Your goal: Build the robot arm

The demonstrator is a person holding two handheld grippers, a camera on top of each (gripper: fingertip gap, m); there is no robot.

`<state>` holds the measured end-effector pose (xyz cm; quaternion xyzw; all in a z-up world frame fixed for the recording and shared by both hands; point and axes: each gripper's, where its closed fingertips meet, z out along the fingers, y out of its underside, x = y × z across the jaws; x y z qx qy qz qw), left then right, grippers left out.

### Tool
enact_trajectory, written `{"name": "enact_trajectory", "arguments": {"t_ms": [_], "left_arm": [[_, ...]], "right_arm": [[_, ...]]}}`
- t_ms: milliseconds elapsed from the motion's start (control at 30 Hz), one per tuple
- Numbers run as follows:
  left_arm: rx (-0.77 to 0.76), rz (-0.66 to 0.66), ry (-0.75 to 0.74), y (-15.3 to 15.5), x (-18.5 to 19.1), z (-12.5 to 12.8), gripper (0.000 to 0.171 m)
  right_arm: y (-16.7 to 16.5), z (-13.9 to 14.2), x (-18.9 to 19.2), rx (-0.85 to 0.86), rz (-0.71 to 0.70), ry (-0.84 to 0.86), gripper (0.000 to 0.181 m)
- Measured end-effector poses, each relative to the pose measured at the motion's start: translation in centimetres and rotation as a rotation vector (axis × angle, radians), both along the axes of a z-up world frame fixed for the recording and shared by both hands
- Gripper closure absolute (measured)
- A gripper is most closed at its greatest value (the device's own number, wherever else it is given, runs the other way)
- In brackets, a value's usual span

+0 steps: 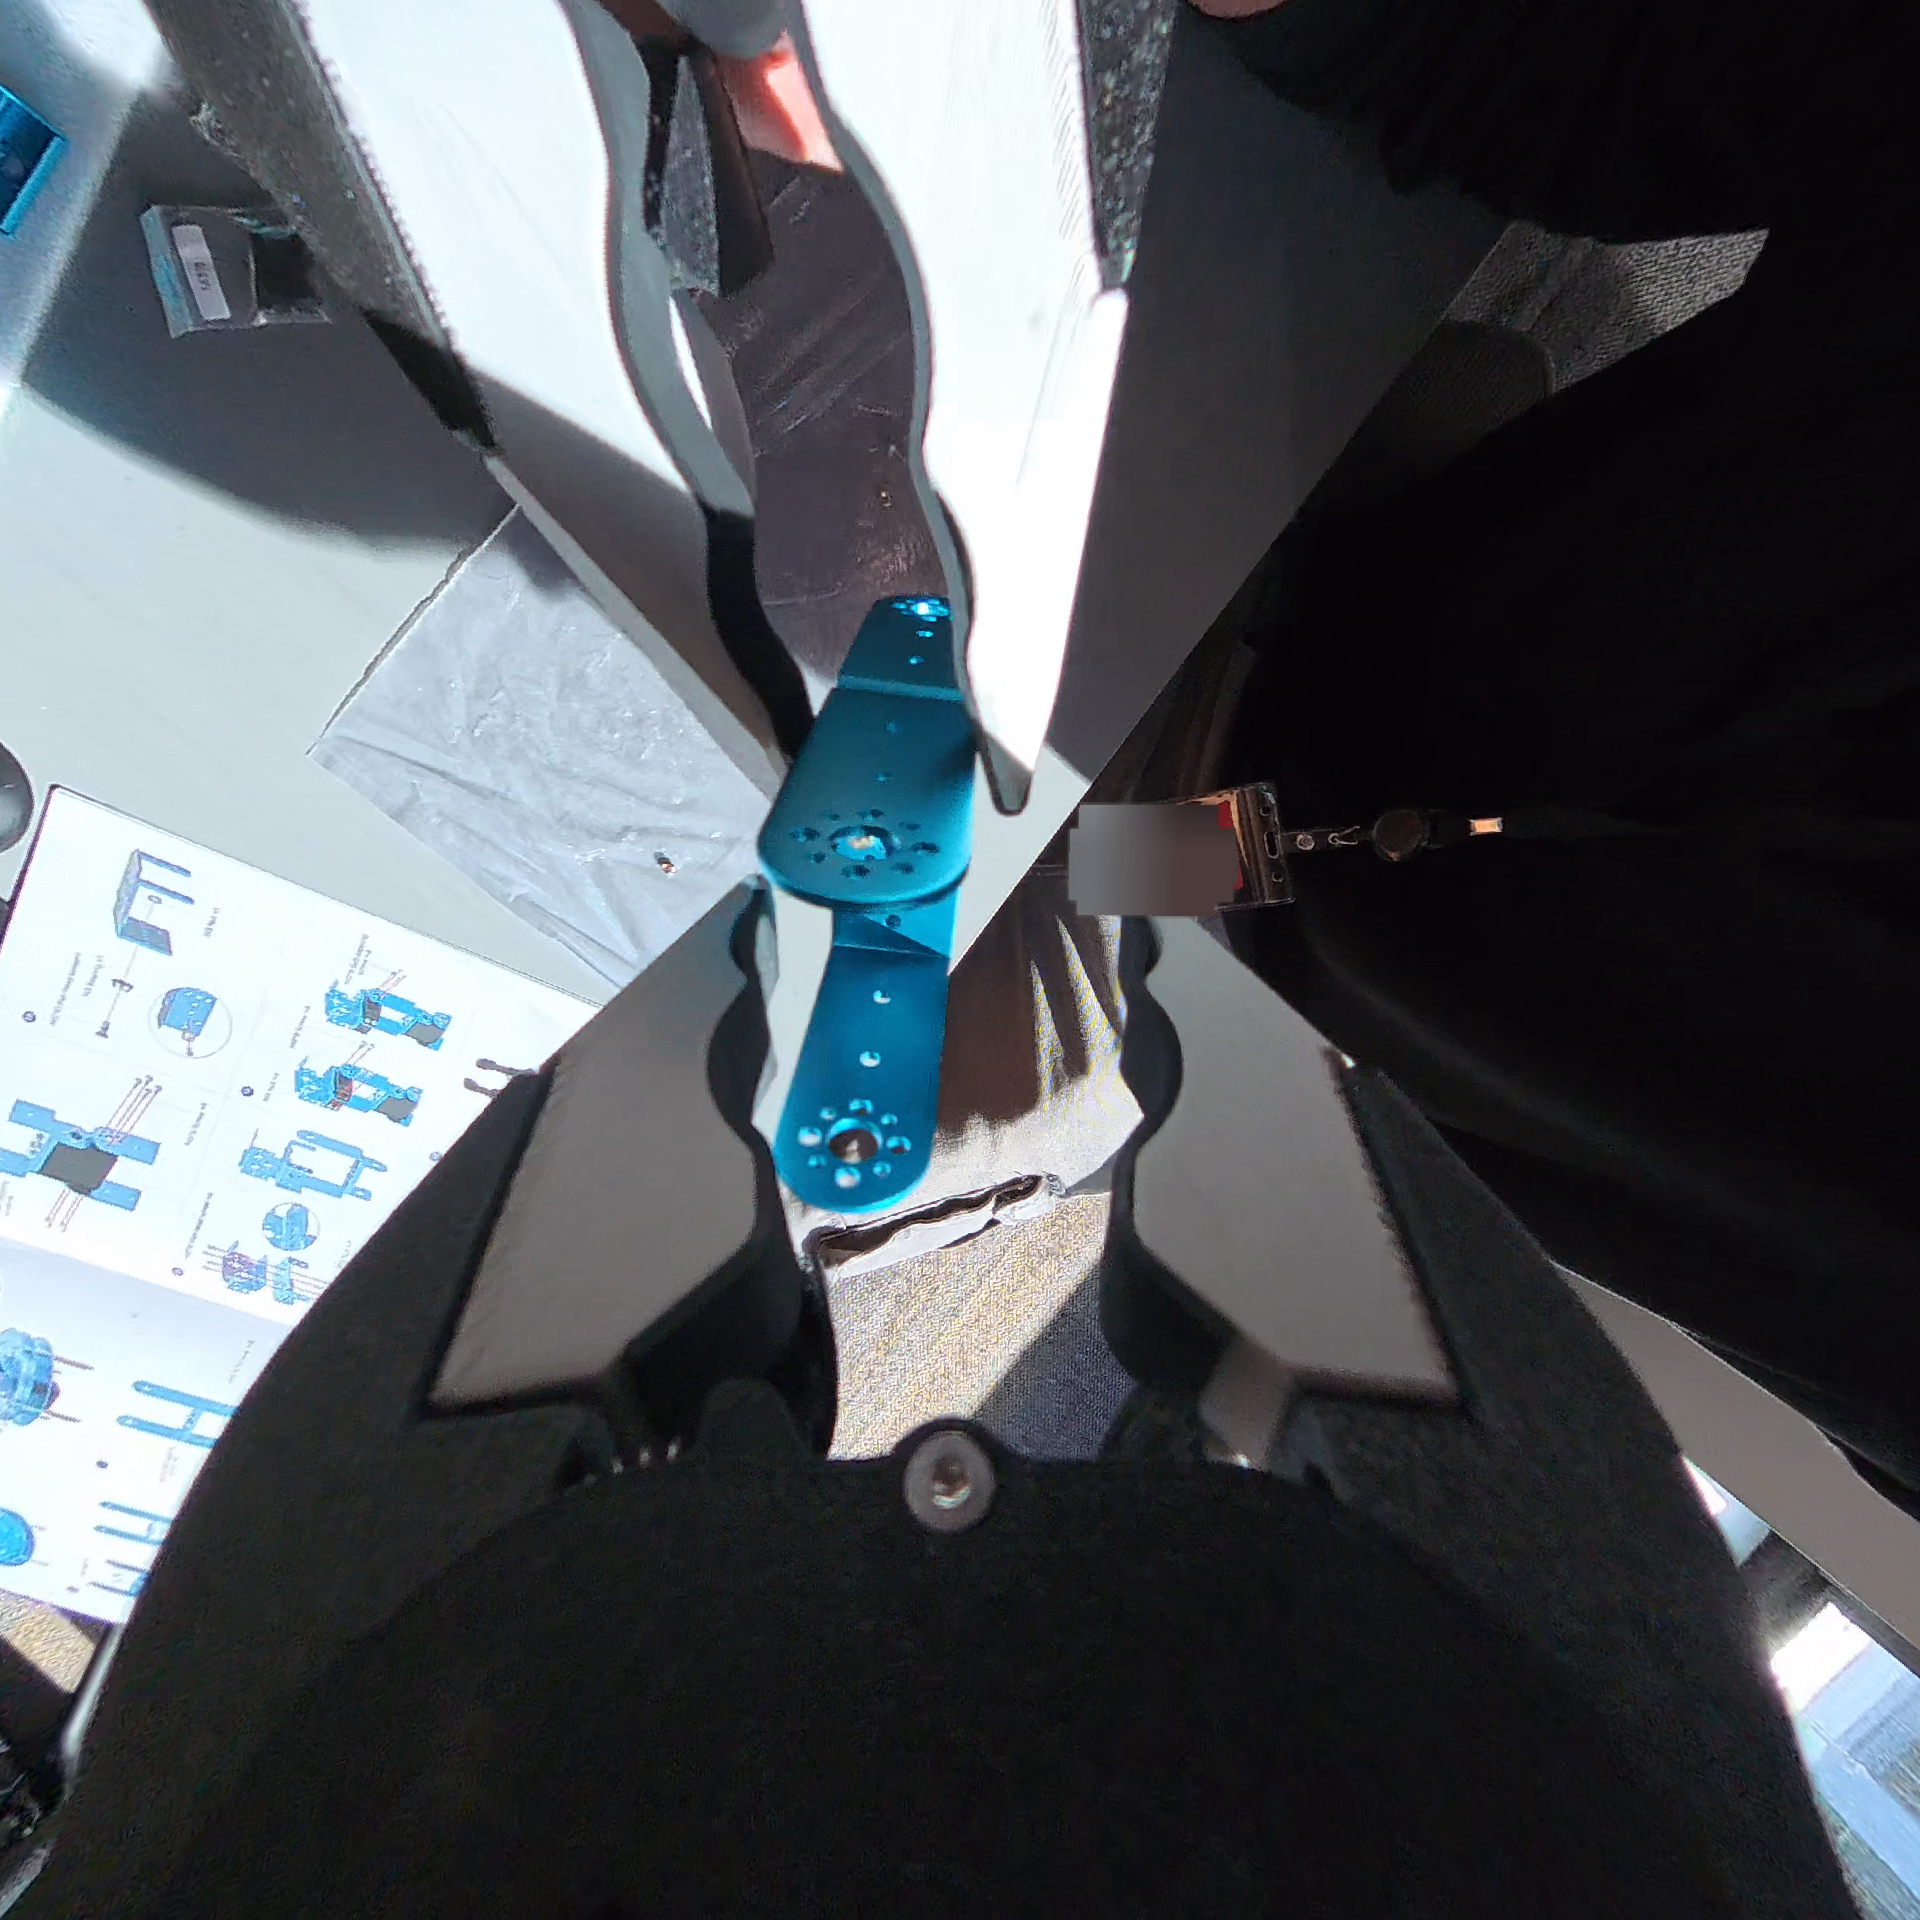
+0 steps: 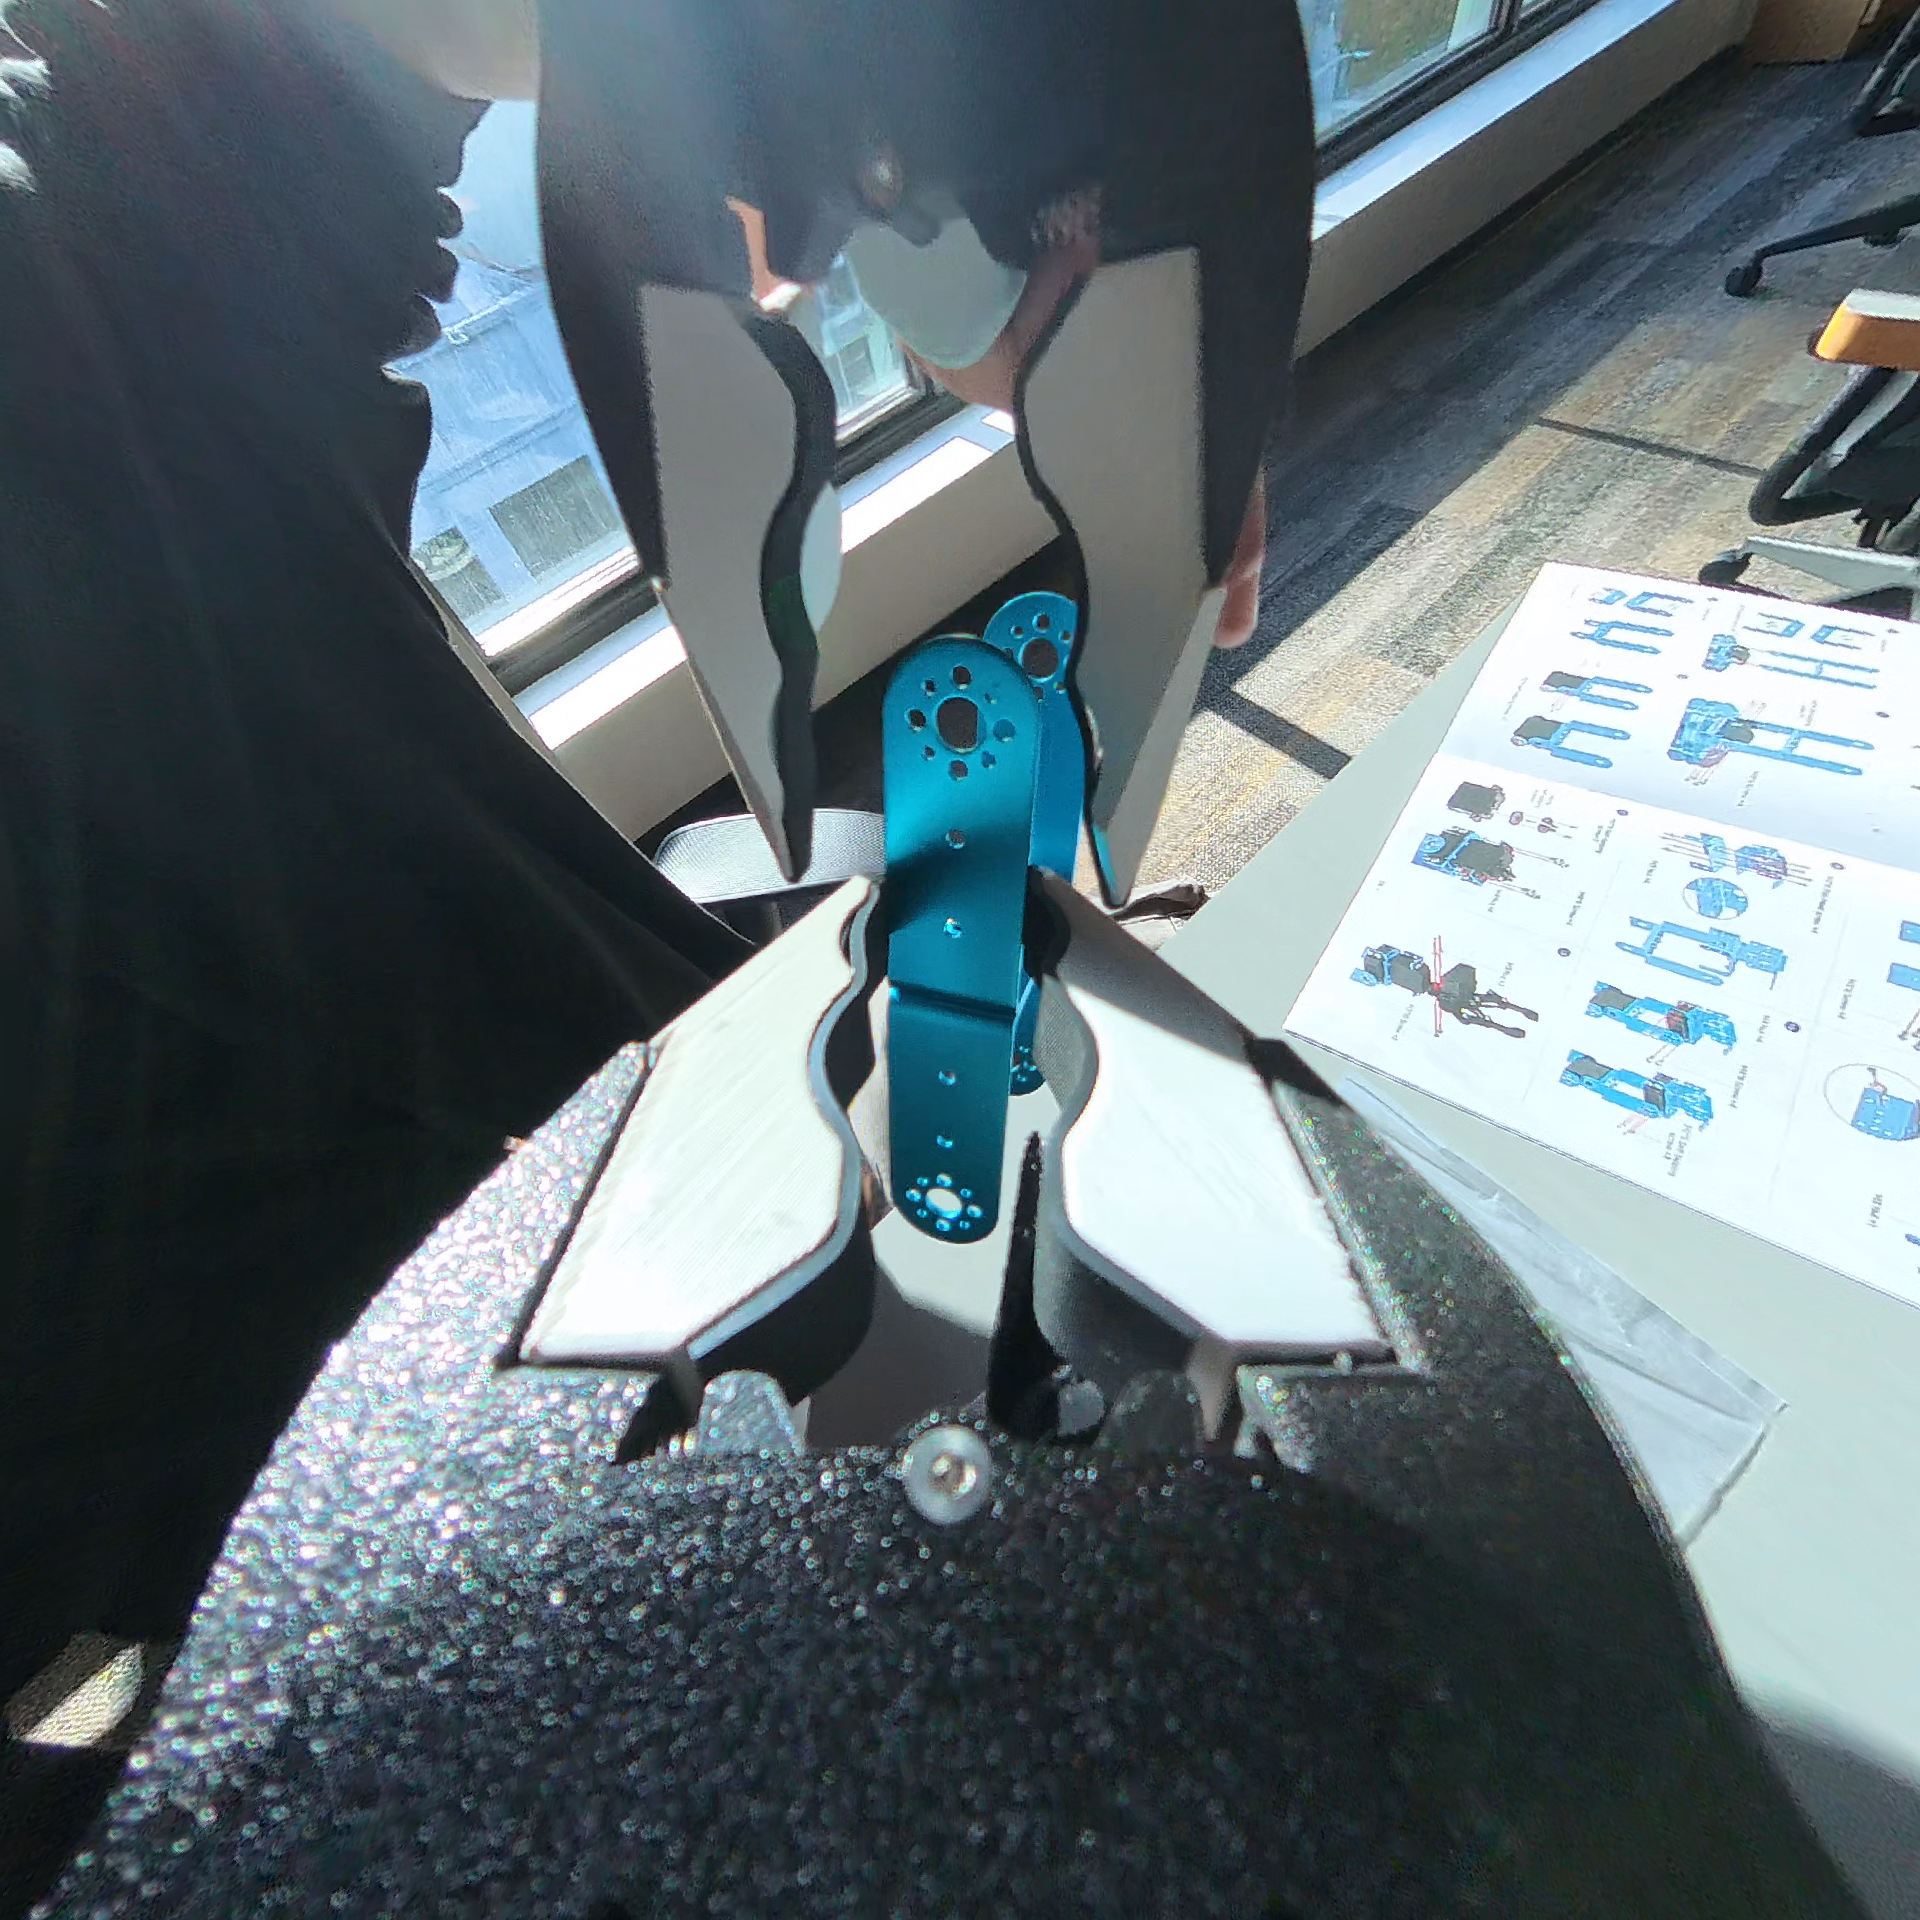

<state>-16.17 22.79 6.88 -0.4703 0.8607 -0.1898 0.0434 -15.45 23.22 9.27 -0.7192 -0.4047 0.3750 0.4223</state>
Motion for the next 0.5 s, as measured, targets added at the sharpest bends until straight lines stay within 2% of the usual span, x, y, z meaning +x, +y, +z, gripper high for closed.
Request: {"name": "enact_trajectory", "arguments": {"t_ms": [267, 300, 333, 367, 500], "left_arm": [[-0.002, -0.008, -0.015, -0.6, 1.0, -1.1, 0.114], [0.004, -0.024, -0.007, -0.8, 1.0, -1.2, 0.122], [0.011, -0.04, 0.001, -0.8, 0.8, -1.3, 0.138], [0.017, -0.05, -0.004, -0.8, 0.9, -1.3, 0.145], [0.009, -0.068, -0.023, -0.7, 1.1, -1.2, 0.146]], "right_arm": [[-0.6, 0.6, -0.3, 0.005, 0.026, 0.024, 0.157], [-0.7, 0.6, -0.4, 0.005, 0.027, 0.022, 0.157], [-0.8, 0.5, -0.4, 0.004, 0.031, 0.016, 0.157], [-0.9, 0.5, -0.4, 0.004, 0.037, 0.012, 0.157], [-0.9, 0.6, -0.3, 0.012, 0.026, 0.005, 0.157]]}}
